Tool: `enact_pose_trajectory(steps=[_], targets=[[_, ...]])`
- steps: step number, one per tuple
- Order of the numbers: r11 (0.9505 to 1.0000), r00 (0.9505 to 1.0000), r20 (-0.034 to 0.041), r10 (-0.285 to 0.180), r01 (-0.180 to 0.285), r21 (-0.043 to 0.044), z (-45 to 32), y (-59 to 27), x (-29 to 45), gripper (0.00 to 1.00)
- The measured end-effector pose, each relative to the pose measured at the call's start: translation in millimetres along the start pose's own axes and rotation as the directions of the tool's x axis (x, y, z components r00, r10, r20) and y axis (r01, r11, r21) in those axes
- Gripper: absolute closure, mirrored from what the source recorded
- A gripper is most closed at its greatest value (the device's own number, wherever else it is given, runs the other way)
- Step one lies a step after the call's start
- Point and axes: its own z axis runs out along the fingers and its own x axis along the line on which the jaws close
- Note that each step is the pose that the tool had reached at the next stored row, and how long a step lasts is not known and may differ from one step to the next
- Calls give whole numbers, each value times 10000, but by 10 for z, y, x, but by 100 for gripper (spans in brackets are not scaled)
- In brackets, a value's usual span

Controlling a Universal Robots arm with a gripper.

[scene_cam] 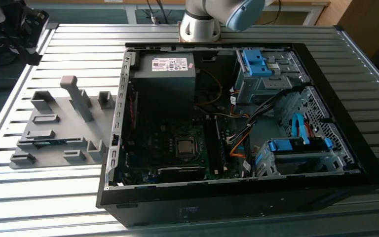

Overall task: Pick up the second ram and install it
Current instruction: 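Reach for the second ram, then pick up the second ram and move it above second insertion slot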

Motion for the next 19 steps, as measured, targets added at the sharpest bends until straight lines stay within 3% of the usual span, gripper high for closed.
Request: enact_pose_trajectory(steps=[13,19], targets=[[10000,10000,-1,1,-1,2,-6,-116,118,89],[10000,10000,0,0,0,0,-5,-123,126,89]])
